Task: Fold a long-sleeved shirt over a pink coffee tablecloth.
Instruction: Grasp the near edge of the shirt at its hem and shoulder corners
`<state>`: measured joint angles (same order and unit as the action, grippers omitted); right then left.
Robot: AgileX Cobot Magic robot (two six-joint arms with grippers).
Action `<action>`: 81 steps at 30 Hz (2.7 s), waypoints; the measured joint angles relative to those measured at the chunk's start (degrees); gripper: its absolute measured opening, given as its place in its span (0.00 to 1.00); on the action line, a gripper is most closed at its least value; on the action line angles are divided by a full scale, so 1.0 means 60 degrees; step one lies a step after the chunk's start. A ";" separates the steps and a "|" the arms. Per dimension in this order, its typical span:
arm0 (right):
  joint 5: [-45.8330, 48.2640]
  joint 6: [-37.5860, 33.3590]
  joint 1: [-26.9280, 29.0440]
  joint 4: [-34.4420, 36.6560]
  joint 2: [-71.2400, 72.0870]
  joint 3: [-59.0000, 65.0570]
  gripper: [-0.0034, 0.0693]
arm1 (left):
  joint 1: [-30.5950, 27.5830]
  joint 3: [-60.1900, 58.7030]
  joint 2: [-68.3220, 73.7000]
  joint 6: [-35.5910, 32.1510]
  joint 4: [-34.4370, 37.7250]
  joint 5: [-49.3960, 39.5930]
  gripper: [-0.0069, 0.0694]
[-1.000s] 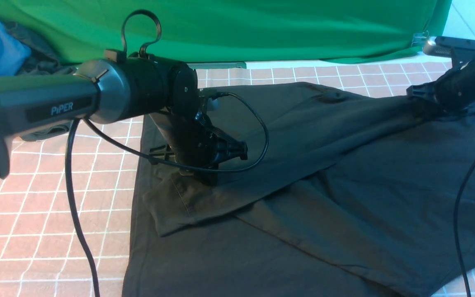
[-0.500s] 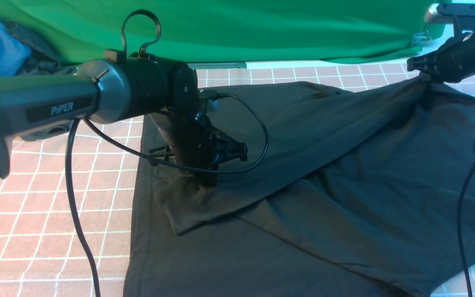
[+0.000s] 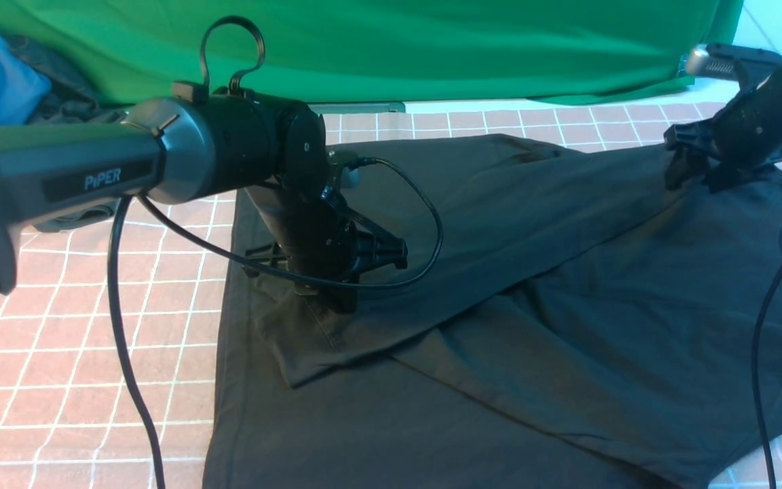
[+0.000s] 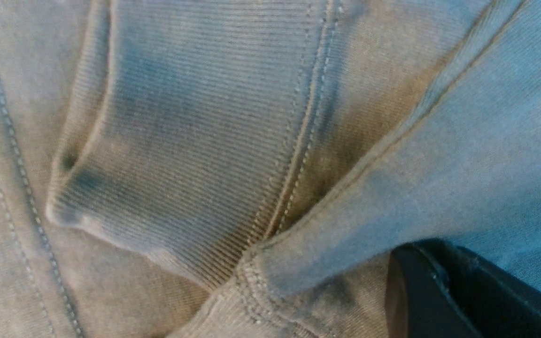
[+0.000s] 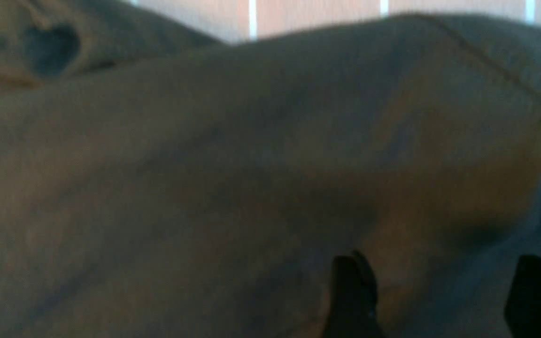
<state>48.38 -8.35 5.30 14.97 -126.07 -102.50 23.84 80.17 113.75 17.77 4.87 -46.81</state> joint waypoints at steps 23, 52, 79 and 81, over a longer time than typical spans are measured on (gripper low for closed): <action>-0.0401 0.0106 0.0036 -0.0011 -0.0274 0.0000 0.11 | 0.0000 0.0000 -0.1941 0.0224 -0.0273 -0.1377 0.20; 0.2935 -0.0220 -0.0014 -0.0615 0.2737 0.1034 0.10 | 0.0009 -0.6066 -0.5144 0.1740 0.0401 -0.2538 0.29; 0.1488 -0.0549 -0.0289 -0.0385 0.6491 0.3442 0.13 | 0.0357 -0.6743 -0.4038 0.1010 0.0665 -0.0702 0.23; 0.1724 -0.0614 -0.0289 -0.0366 0.6511 0.3442 0.14 | 0.0365 -0.6743 -0.4038 0.0946 0.0651 -0.0691 0.15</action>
<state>58.73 -12.04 3.57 12.78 -87.00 -81.85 26.03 39.71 89.52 23.45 8.78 -50.96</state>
